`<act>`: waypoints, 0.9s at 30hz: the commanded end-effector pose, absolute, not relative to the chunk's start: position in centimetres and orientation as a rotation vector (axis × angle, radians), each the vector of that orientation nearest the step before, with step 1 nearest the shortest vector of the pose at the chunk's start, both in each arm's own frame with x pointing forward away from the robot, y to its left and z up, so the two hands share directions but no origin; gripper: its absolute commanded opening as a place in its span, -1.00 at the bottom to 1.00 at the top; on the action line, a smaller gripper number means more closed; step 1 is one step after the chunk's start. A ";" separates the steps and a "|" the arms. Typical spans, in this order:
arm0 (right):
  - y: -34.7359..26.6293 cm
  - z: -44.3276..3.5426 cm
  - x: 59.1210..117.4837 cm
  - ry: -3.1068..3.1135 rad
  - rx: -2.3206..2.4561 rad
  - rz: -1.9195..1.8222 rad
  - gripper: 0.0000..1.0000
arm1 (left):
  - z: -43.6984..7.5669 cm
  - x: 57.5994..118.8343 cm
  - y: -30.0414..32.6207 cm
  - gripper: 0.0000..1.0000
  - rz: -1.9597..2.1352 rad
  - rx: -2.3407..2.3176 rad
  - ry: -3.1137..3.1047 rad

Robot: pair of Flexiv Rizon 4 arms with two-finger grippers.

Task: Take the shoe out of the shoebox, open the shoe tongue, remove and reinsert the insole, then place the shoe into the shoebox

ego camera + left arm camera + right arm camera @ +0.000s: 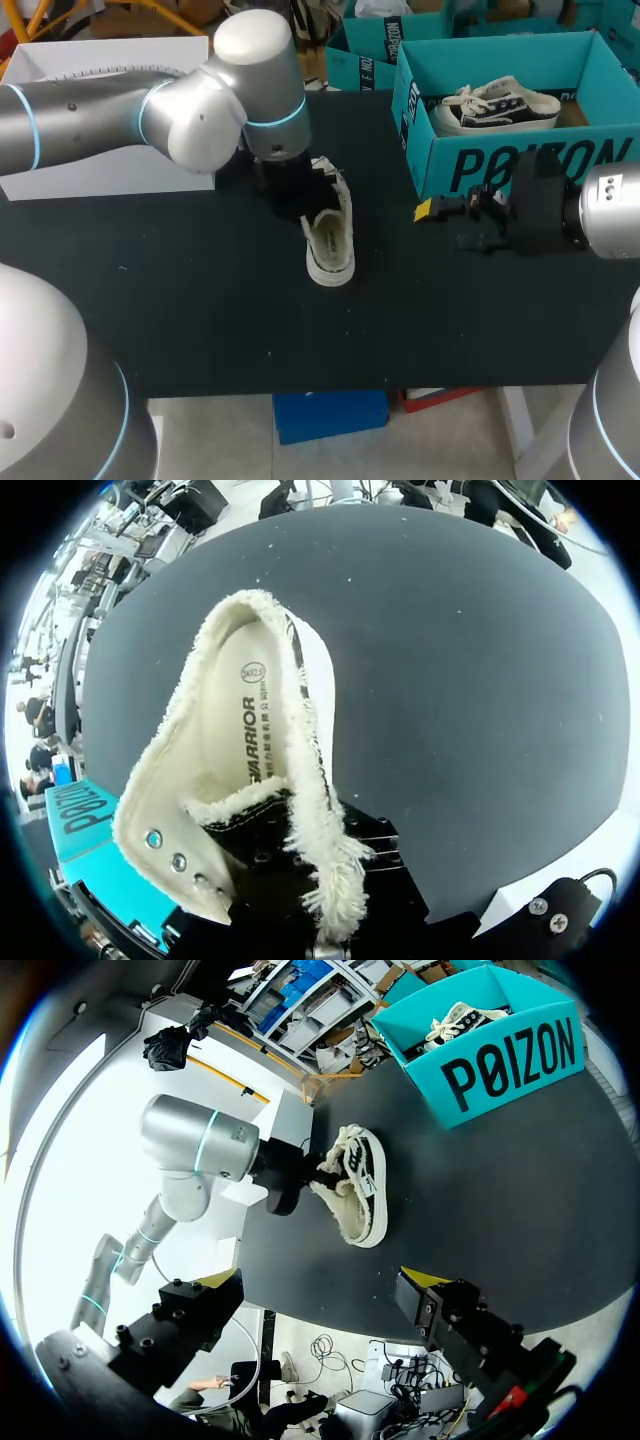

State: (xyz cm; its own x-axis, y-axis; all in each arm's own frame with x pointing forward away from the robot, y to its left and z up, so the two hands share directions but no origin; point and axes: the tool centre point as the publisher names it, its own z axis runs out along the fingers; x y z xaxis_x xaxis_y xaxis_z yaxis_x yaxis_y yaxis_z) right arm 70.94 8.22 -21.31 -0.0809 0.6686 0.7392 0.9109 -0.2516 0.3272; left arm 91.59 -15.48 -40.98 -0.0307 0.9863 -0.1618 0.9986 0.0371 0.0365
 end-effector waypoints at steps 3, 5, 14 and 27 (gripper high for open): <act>8.2 -21.3 70.9 -1.719 -1.917 -1.245 1.00 | -38.1 91.9 -15.2 -1.00 -0.128 2.095 2.121; 8.2 -21.3 70.9 -1.719 -1.917 -1.245 1.00 | -37.0 92.0 -15.3 -1.00 -0.156 2.081 2.122; 8.2 -21.3 70.9 -1.719 -1.917 -1.245 1.00 | -32.0 92.8 -15.1 -1.00 -0.140 2.045 2.094; 8.2 -21.3 70.9 -1.719 -1.917 -1.245 1.00 | -23.2 94.9 -13.6 -1.00 0.028 1.865 2.103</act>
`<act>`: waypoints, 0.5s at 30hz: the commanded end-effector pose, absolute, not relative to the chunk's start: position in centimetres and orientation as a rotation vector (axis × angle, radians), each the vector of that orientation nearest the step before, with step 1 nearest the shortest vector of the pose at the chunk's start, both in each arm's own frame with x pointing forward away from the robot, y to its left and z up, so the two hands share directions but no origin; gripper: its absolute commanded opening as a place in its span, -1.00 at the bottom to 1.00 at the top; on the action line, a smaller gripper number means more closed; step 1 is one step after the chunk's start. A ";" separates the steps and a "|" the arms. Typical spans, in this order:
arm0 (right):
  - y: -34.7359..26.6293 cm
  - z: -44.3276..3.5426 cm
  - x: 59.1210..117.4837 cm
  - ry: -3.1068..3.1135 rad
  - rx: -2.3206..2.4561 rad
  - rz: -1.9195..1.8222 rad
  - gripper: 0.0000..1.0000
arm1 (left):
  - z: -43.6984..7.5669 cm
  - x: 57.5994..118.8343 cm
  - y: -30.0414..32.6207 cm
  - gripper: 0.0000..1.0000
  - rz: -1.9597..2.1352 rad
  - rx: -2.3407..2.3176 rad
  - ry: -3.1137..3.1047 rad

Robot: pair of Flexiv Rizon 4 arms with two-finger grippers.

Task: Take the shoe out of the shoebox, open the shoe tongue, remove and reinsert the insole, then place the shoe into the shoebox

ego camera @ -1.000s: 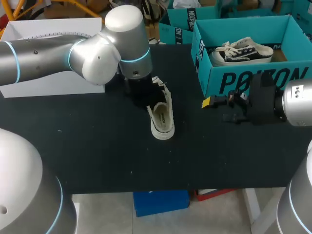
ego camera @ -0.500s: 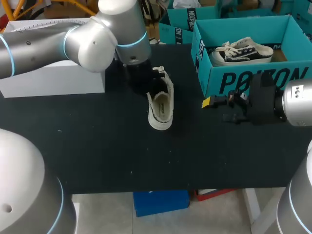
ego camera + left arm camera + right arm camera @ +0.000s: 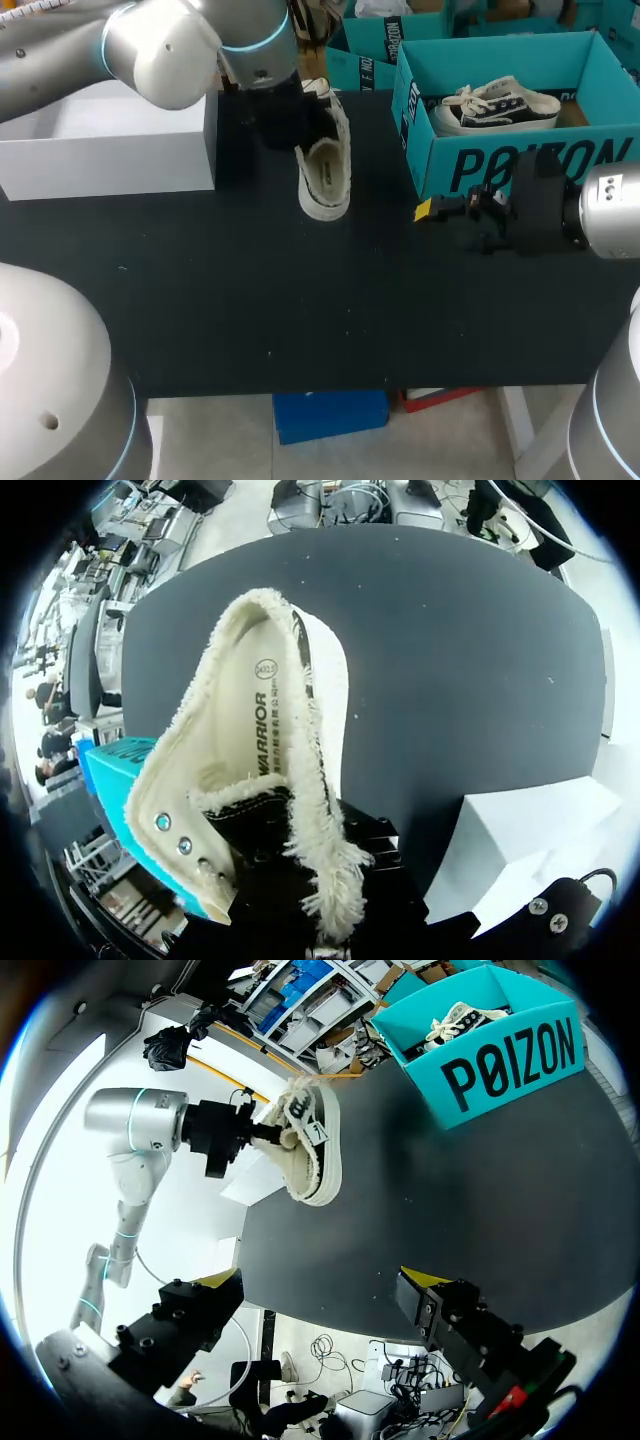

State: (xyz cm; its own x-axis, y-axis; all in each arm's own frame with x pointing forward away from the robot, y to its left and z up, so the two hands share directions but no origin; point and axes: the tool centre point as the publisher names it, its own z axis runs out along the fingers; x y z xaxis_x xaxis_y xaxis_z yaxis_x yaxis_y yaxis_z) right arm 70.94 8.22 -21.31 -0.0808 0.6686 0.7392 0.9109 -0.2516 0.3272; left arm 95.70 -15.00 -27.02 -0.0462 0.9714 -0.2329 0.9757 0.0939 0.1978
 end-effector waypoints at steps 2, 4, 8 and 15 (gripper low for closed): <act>8.2 -21.3 70.9 -1.719 -1.917 -1.245 1.00 | -22.2 95.4 -13.0 -1.00 0.043 1.782 2.140; 8.2 -21.3 70.9 -1.719 -1.917 -1.245 1.00 | -21.6 95.9 -12.1 -1.00 0.044 1.704 2.188; 8.2 -21.3 70.9 -1.719 -1.917 -1.245 1.00 | -20.5 97.4 -9.5 -1.00 0.052 1.511 2.295; 8.2 -21.3 70.9 -1.719 -1.917 -1.245 1.00 | -19.3 100.0 -3.7 -1.00 0.041 1.179 2.424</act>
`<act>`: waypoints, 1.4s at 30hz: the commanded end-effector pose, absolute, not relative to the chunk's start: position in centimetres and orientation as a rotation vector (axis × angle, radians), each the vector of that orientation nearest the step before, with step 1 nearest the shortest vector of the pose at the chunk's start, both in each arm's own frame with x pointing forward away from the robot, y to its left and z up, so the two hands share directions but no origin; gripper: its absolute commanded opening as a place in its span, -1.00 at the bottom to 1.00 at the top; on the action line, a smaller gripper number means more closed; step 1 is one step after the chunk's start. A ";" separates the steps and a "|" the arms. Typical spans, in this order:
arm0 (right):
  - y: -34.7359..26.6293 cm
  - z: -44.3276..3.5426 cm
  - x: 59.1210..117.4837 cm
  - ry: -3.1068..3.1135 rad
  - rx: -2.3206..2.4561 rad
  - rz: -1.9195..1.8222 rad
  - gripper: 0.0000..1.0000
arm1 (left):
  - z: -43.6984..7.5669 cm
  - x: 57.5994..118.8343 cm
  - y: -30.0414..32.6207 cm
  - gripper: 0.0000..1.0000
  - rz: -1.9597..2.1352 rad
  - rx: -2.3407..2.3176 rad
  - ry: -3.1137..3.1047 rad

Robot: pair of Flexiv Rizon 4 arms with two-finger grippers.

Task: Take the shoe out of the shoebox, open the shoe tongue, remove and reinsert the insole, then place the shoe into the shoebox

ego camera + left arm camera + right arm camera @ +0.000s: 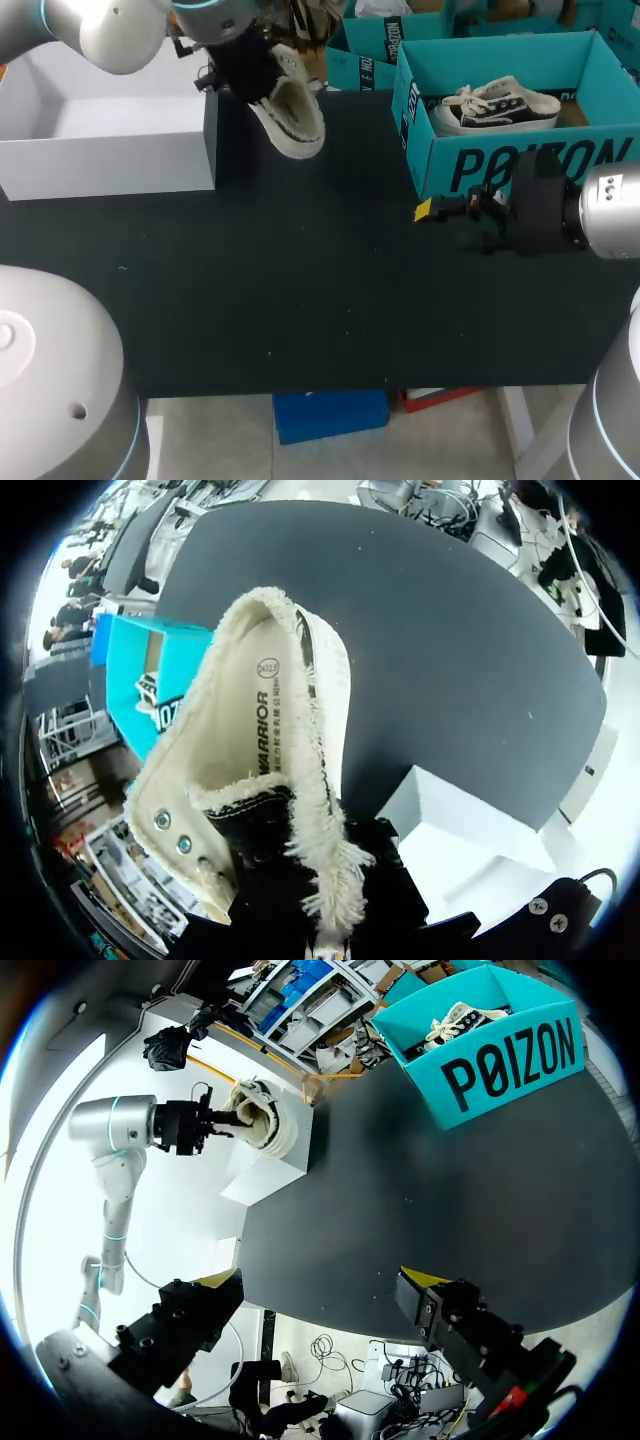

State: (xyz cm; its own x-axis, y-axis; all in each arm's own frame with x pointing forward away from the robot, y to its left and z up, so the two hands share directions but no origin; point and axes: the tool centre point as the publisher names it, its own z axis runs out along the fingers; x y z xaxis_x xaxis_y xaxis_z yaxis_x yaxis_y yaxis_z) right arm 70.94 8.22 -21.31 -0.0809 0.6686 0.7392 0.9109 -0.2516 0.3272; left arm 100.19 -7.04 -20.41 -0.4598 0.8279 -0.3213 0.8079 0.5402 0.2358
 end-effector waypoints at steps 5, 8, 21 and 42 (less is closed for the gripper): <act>8.2 -21.3 70.9 -1.719 -1.917 -1.245 1.00 | -19.0 101.3 0.6 -1.00 0.047 0.976 2.496; 8.2 -21.3 70.9 -1.719 -1.917 -1.245 1.00 | -18.9 101.7 2.8 -1.00 0.035 0.872 2.518; 8.2 -21.3 70.9 -1.719 -1.917 -1.245 1.00 | -19.2 101.9 10.1 -1.00 0.005 0.515 2.567; 8.2 -21.3 70.9 -1.719 -1.917 -1.245 1.00 | -22.9 104.0 17.9 -1.00 0.019 0.210 2.658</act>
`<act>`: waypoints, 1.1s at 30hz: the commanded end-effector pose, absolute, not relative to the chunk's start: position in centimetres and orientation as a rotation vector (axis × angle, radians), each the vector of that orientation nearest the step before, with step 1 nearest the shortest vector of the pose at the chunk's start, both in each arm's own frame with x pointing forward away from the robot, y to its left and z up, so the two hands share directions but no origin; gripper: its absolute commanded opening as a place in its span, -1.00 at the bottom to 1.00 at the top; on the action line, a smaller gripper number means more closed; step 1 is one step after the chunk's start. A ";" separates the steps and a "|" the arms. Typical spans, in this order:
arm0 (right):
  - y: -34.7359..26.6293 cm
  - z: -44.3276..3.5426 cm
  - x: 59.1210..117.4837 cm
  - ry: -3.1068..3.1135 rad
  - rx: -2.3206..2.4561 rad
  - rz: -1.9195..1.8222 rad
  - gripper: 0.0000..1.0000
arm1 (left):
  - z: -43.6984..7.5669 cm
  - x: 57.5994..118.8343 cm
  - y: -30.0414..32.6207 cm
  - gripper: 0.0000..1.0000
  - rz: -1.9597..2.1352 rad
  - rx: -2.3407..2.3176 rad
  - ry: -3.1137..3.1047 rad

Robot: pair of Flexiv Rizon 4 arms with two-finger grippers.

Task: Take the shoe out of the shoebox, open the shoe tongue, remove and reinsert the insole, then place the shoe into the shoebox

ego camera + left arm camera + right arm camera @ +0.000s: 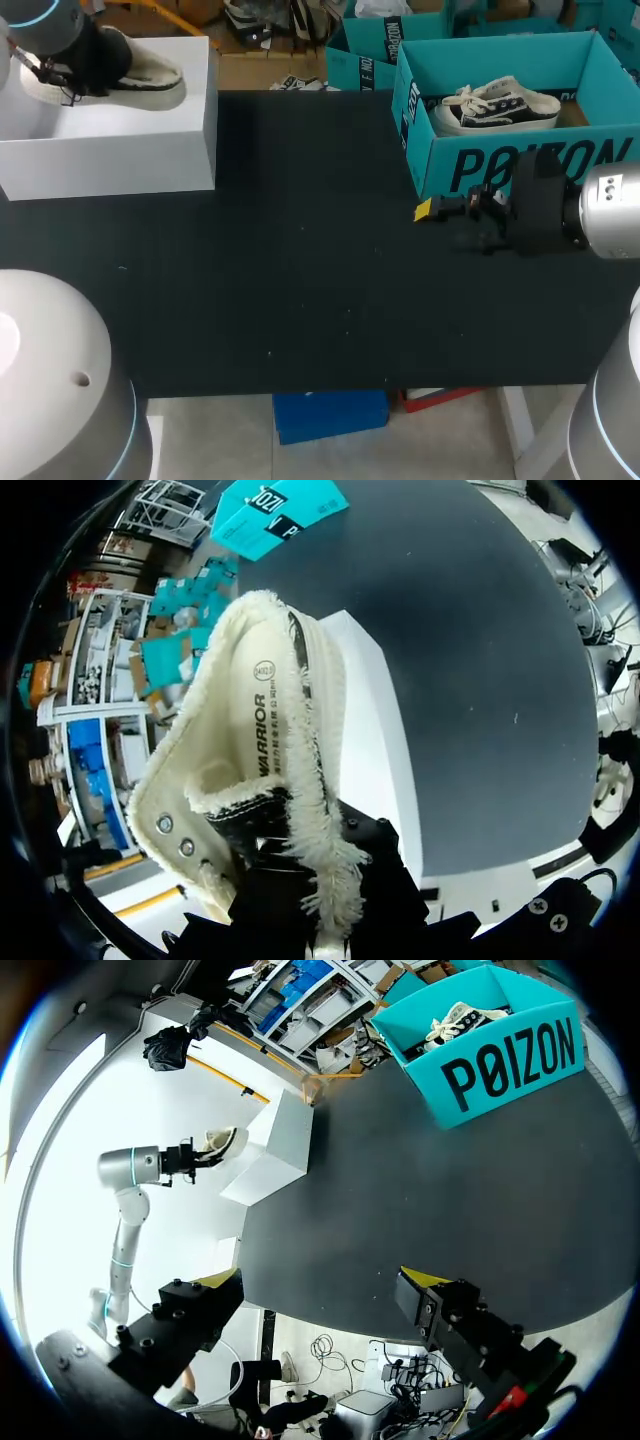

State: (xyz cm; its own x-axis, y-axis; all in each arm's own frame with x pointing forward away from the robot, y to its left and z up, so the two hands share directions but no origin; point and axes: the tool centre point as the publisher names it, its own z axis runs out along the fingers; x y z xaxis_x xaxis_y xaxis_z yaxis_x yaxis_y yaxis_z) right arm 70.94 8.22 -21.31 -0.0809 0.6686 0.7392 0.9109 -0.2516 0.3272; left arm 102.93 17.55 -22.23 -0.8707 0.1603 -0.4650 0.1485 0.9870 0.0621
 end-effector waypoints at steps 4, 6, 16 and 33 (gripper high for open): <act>8.2 -21.3 70.9 -1.719 -1.917 -1.245 1.00 | -24.1 104.7 18.7 -1.00 0.011 0.186 2.679; 8.2 -21.3 70.9 -1.719 -1.917 -1.245 1.00 | -24.7 104.9 19.0 -1.00 0.006 0.177 2.691; 8.2 -21.3 70.9 -1.719 -1.917 -1.245 1.00 | -28.1 105.1 19.5 -1.00 -0.028 0.152 2.733; 8.2 -21.3 70.9 -1.719 -1.917 -1.245 1.00 | -32.8 105.1 20.5 -1.00 -0.063 0.122 2.813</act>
State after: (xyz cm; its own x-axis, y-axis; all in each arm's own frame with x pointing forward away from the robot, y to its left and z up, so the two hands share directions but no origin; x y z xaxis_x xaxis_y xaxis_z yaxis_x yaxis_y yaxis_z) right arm 70.94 8.22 -21.31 -0.0809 0.6686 0.7392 0.9109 -0.2516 0.3272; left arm 104.65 20.37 -32.47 -0.9429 0.0743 -0.3246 0.0870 0.9959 -0.0249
